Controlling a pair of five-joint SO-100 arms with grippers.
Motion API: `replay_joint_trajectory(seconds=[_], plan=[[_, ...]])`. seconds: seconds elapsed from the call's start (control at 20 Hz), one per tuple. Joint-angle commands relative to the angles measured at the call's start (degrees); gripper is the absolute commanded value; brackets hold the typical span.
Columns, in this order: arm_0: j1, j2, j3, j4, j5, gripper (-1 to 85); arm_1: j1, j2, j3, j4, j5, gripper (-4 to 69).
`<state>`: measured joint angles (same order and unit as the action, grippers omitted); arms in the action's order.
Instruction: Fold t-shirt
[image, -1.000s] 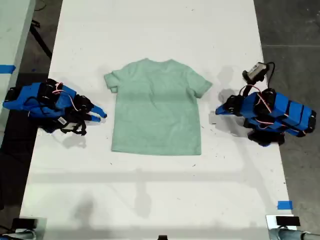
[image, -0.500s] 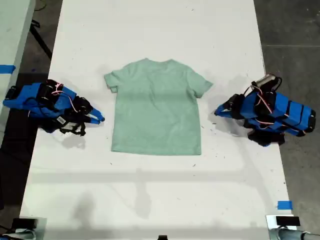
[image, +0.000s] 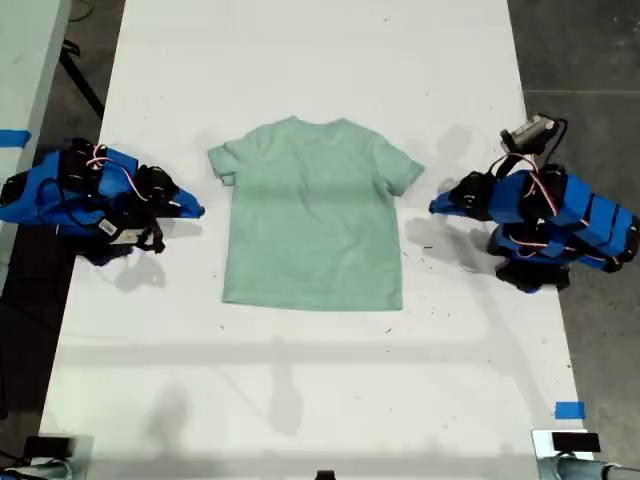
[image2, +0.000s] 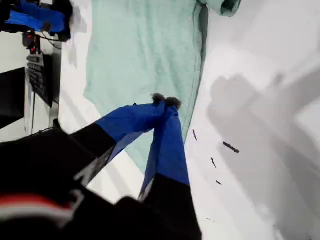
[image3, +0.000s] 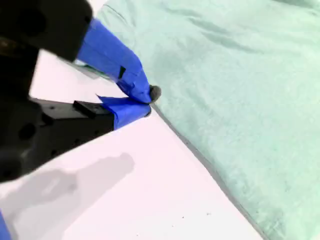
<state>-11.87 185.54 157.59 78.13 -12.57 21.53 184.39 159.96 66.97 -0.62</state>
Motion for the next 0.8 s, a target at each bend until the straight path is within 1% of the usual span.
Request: replay_joint_trajectory(seconds=[0.0, 0.15, 0.4, 0.55, 0.75], plan=[[-4.13, -11.16, -10.37, -1.67, 5.01, 0.0, 3.16, -15.82, -14.85, -2.02, -6.77, -1.0], [-9.67, -20.57, -19.69, -1.05, 10.55, 0.0, 7.03, -31.11, -28.04, -1.23, -13.27, -1.0], [-20.57, -42.01, -39.9, 3.52, 21.62, 0.0, 13.36, -51.24, -51.15, 7.47, -21.71, -1.0], [-26.89, -54.93, -53.0, 8.35, 27.33, 0.0, 17.14, -59.41, -63.37, 13.54, -25.58, -1.0], [-32.52, -67.85, -66.88, 13.36, 33.49, 0.0, 21.53, -67.59, -75.85, 21.01, -30.85, -1.1]])
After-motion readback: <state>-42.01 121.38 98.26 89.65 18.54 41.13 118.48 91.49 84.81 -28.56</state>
